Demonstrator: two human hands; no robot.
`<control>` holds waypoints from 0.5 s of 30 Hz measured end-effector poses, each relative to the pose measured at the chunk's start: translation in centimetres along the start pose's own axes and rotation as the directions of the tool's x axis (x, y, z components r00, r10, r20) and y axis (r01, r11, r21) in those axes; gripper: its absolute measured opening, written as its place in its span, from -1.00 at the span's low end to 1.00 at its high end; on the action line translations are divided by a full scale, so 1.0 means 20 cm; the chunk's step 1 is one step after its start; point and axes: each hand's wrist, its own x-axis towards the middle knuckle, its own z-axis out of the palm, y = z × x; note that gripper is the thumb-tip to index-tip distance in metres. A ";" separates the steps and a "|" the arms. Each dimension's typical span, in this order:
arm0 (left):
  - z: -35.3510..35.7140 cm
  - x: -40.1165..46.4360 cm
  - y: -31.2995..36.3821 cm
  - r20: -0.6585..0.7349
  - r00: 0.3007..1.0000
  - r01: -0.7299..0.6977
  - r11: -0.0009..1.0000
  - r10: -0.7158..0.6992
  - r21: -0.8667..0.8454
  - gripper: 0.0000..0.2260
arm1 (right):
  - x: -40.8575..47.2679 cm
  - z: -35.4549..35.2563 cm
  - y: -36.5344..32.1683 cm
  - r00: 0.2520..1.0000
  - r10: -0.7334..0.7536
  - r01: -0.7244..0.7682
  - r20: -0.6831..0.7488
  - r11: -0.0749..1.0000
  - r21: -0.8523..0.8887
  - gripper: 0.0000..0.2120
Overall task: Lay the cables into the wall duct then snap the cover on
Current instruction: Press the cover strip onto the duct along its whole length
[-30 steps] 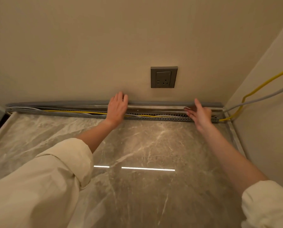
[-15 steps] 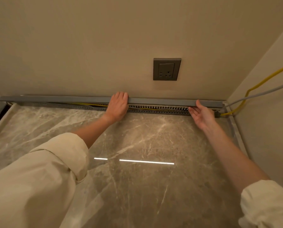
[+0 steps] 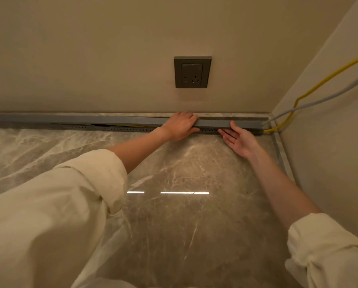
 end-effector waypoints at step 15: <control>0.03 0.13 0.09 -0.004 0.998 0.056 0.971 -0.059 -0.232 -0.72 | 0.05 -0.26 -0.04 0.767 -0.467 0.272 -0.440 0.858 -0.436 -0.75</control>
